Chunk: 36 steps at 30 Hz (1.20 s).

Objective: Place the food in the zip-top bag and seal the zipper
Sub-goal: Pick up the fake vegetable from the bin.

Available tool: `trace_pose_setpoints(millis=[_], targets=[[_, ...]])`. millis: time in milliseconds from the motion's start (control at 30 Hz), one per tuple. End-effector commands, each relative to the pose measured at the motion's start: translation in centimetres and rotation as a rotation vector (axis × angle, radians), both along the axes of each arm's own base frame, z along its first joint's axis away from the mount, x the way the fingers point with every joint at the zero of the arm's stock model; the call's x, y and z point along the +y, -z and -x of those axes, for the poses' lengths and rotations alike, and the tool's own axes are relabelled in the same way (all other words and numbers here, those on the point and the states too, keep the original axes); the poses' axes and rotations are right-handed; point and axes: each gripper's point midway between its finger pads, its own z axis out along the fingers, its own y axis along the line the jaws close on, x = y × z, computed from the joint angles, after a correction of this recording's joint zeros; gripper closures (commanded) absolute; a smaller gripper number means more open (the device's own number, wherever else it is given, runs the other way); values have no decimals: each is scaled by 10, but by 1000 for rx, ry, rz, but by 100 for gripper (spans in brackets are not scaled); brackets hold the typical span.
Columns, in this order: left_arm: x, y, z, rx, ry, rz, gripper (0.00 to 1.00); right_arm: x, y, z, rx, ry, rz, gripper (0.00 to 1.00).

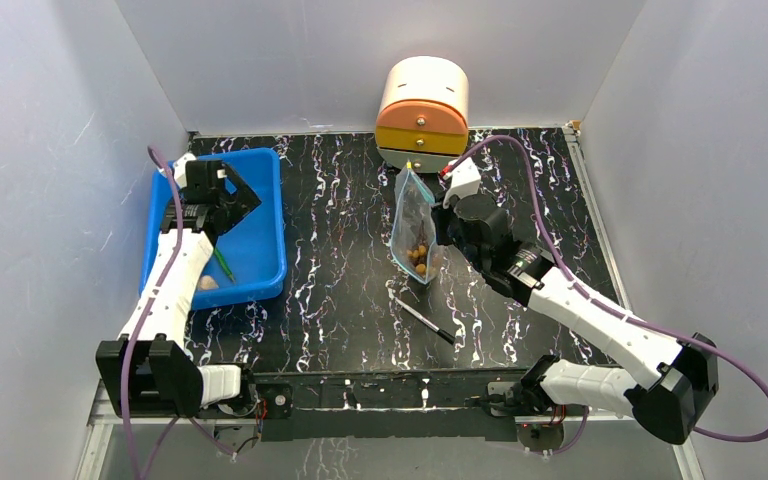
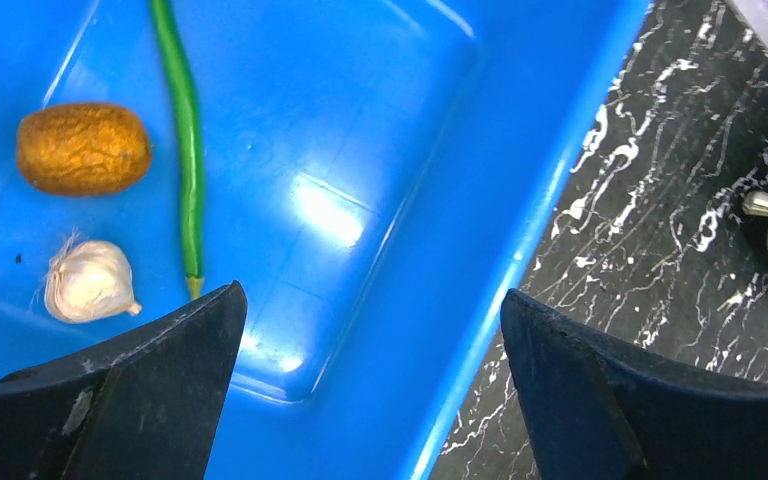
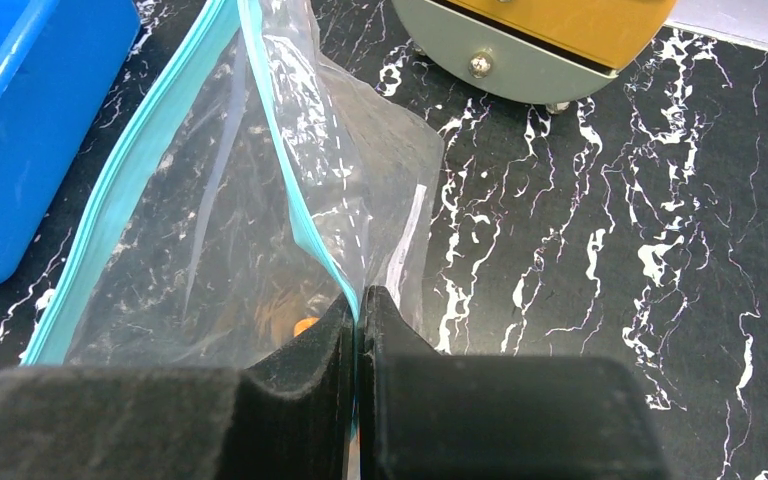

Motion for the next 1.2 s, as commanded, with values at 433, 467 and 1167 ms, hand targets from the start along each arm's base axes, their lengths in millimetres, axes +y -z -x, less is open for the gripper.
trace_pose_setpoints(millis=[433, 467, 1167], targets=[[86, 42, 28, 160, -457, -141, 18, 6, -31, 20, -1, -82, -96, 100], [91, 48, 24, 162, -466, -151, 18, 6, -33, 20, -7, -86, -100, 100], [127, 134, -39, 254, -472, 30, 59, 1, -39, 19, -37, -73, -84, 100]])
